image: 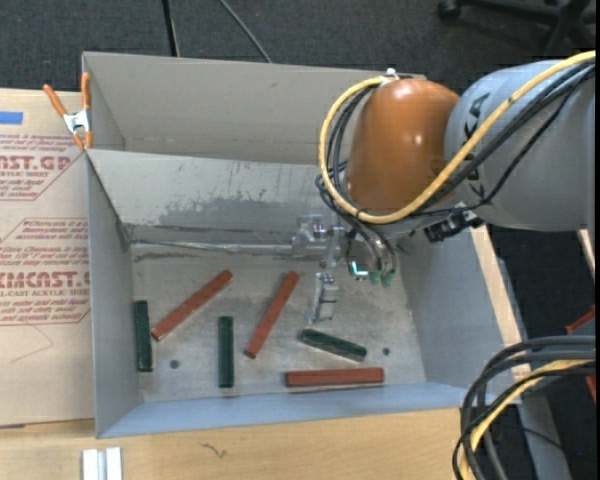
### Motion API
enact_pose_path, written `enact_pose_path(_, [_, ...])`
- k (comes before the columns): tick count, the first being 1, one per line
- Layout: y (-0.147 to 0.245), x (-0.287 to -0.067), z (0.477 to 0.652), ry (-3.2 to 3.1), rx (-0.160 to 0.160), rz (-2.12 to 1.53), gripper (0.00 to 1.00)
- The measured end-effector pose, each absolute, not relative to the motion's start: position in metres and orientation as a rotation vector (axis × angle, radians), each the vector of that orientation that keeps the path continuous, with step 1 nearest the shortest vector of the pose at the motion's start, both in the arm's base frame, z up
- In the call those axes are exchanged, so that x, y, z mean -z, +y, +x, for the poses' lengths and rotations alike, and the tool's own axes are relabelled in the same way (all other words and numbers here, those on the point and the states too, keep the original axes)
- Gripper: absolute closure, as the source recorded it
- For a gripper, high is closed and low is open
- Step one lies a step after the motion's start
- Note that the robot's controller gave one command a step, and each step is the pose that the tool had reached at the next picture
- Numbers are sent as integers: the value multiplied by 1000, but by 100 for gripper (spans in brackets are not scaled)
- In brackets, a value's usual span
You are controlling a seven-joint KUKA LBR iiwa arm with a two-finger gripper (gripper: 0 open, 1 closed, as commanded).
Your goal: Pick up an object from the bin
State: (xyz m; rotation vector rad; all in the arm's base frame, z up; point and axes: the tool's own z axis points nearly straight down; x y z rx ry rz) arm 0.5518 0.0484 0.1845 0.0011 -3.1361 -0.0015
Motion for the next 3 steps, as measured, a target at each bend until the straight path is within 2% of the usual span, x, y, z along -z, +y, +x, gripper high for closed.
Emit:
enact_pose_path(1, [27, -65, 509, -3129, 0, -175, 0])
enact_pose_path(2, [-21, -71, 499, -3118, -2, 416, 0])
enact_pose_path(3, [-20, -71, 497, -3112, 1, 416, 100])
